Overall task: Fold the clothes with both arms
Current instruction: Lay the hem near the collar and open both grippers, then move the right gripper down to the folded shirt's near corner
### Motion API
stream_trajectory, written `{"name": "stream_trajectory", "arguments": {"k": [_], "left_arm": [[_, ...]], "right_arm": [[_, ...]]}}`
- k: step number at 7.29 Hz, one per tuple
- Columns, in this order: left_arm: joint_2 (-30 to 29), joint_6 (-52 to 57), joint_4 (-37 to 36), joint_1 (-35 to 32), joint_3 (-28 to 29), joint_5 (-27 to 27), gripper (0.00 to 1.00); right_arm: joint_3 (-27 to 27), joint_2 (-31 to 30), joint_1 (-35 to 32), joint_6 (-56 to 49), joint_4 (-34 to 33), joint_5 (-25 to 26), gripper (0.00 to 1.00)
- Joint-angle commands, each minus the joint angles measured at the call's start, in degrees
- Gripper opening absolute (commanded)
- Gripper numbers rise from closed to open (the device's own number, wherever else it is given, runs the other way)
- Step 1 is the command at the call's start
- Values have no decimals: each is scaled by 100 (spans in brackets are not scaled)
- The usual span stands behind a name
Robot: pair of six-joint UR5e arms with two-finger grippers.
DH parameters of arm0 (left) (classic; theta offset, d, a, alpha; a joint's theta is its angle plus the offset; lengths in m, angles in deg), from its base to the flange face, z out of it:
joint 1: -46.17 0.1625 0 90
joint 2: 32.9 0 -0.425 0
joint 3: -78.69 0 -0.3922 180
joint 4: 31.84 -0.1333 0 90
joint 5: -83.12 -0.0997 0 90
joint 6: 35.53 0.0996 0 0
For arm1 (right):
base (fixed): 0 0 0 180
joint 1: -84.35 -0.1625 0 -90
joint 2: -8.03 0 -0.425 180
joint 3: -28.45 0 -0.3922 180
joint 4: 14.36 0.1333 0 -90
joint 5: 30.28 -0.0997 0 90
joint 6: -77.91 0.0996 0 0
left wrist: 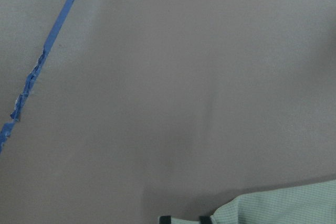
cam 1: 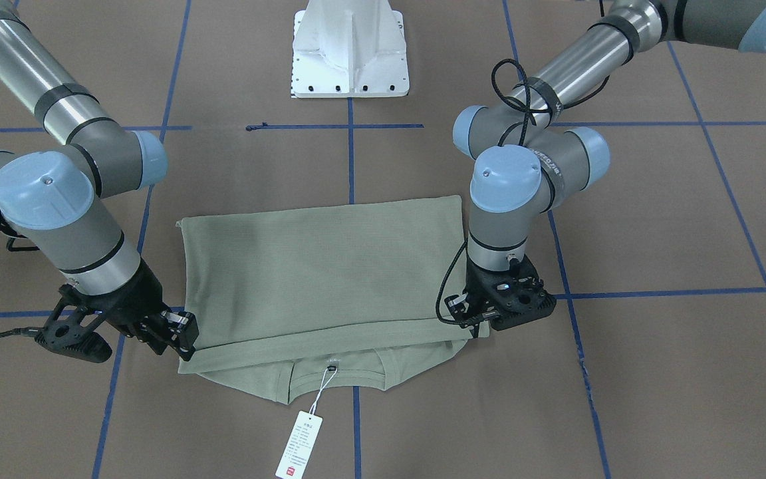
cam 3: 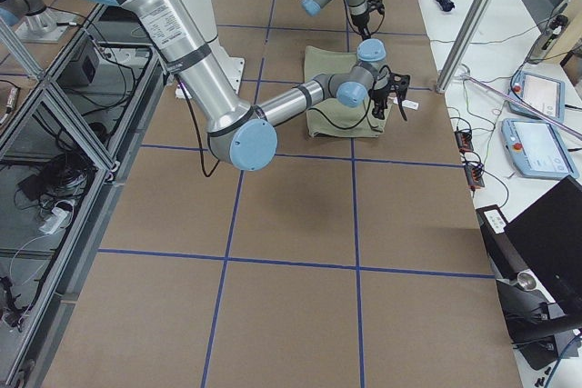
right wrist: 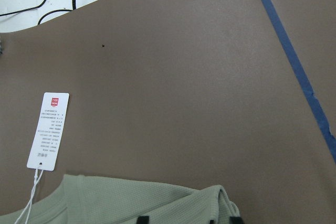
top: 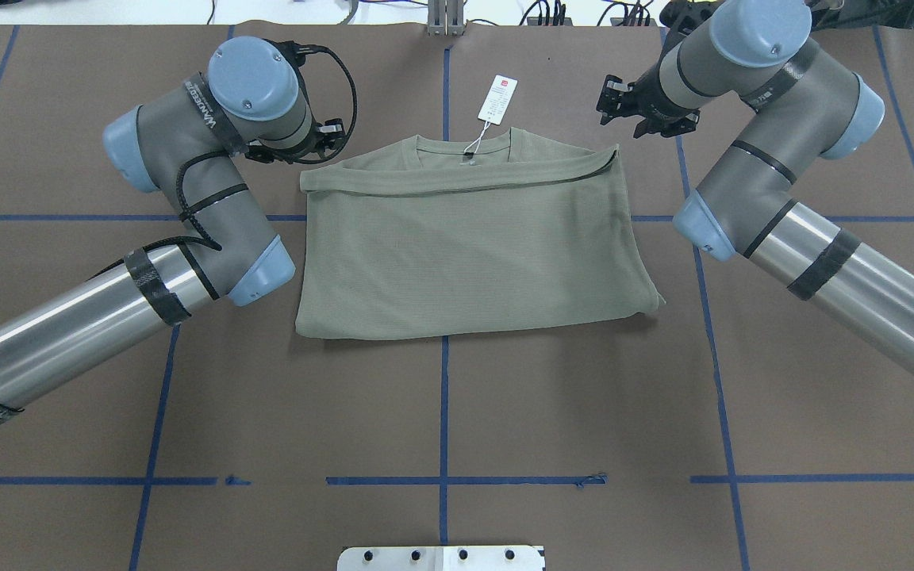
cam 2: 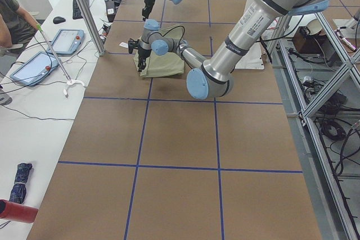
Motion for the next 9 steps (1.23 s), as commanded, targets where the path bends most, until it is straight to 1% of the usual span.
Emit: {"name": "stream_trajectory", "arguments": {"k": [1, 2, 3, 4, 5, 6, 7, 9], "left_arm": [[149, 236, -104, -131, -430, 22, 100], [455, 229, -123, -140, -1096, 39, 100], [588, 202, -401, -140, -1546, 300, 100], [590, 167, -639, -131, -1916, 390, 100], [598, 167, -702, -131, -2007, 400, 100], [625, 167, -703, -122, -2016, 391, 100], [642, 158, -703, -122, -2069, 391, 100], [730, 158, -703, -114, -2191, 391, 100]], "right_arm": [[-188, -86, 62, -99, 30, -119, 100], [-711, -565, 315, -37, -13, -67, 100], [-1265, -1144, 553, -37, -22, -32, 100], [-1636, -1516, 720, -28, -66, -49, 100], [-2031, -1937, 800, -28, -153, -102, 100], [-2322, -2176, 993, -19, -380, -102, 100], [-2282, -2170, 1256, -28, -513, -50, 100], [-2115, -2082, 1495, -28, -523, -32, 100]]}}
